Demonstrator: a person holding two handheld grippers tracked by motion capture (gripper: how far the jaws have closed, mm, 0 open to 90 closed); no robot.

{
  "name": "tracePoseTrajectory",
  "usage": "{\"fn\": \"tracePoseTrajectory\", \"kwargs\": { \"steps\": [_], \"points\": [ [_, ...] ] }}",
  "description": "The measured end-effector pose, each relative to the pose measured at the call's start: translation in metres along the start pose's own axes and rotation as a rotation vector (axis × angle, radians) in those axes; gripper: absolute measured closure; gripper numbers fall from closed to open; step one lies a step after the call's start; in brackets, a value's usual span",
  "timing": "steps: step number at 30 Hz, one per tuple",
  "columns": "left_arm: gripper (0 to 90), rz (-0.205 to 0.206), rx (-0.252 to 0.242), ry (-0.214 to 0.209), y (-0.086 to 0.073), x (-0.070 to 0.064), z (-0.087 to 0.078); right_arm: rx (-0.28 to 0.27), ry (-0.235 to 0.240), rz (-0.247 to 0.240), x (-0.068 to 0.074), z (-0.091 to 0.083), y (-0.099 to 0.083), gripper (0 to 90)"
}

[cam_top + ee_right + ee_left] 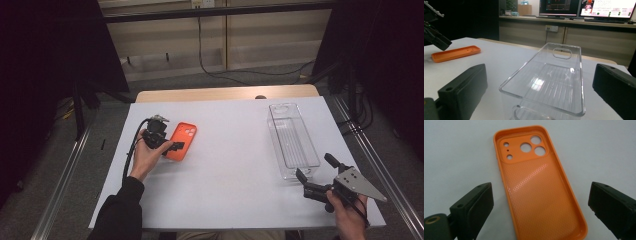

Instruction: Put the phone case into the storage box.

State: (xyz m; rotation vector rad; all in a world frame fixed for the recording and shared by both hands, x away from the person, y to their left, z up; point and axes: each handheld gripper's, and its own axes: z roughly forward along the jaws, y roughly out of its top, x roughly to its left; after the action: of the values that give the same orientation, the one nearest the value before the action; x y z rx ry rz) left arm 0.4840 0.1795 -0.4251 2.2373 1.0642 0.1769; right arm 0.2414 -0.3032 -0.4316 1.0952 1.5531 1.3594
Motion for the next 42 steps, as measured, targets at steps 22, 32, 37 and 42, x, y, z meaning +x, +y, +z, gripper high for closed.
{"fn": "tracePoseTrajectory", "kwargs": {
  "steps": [22, 32, 37, 42],
  "points": [
    [6.0, -0.008, 0.081, 0.040, 0.021, -0.002, 0.031, 0.003, -0.001, 0.000, 0.000, 0.000, 0.000, 0.0],
    [4.3, -0.001, 0.096, 0.076, 0.021, -0.003, 0.042, 0.004, -0.001, -0.003, -0.001, 0.000, -0.001, 0.0],
    [3.5, 0.022, 0.106, 0.118, 0.020, -0.008, 0.045, 0.004, 0.003, -0.002, 0.000, 0.000, -0.001, 0.0],
    [4.3, 0.028, 0.110, 0.132, 0.020, -0.010, 0.047, 0.003, 0.002, -0.002, 0.000, 0.000, -0.001, 0.0]
  ]
}}
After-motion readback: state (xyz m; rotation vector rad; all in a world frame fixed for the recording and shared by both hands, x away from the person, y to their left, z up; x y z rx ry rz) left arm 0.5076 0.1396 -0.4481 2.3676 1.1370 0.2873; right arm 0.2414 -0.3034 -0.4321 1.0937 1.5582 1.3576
